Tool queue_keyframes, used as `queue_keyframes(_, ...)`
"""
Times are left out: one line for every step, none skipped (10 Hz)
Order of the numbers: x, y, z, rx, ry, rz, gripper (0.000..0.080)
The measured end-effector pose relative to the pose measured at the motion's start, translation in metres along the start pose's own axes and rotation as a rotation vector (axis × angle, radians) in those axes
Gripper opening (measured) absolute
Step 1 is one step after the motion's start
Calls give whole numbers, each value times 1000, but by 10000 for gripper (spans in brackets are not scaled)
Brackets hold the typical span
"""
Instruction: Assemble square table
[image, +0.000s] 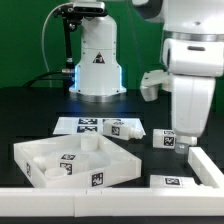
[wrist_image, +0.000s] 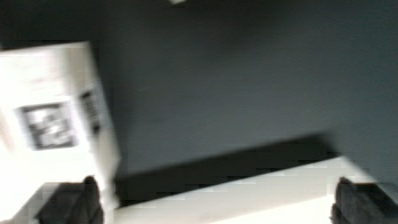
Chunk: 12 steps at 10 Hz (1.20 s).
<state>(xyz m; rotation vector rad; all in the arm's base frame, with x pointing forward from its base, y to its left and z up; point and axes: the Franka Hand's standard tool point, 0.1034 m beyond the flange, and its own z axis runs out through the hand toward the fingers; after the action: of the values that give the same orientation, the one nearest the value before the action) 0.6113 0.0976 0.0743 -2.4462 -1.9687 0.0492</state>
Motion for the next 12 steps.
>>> queue_keyframes(0,-2,2,-1,1,6,649)
queue_keyframes(0,-3,4,3,-1,5,649)
queue_keyframes(-3,-3,7,1,3,12,649)
queue_keyframes(-9,-2,17,7,1,18,649)
queue_keyframes(-11,3,24,10,3,18,649)
queue_keyframes(-13,6,28,11,4,23,649)
queue_keyframes(-15,6,31,16,4,26,649)
queue_keyframes(-14,6,33,17,4,26,649)
queue_keyframes(-13,8,33,15,5,27,649)
queue_keyframes(-14,8,35,18,5,28,649)
queue_keyframes(-16,7,39,24,4,30,649)
queue_keyframes(-16,6,41,26,3,31,649)
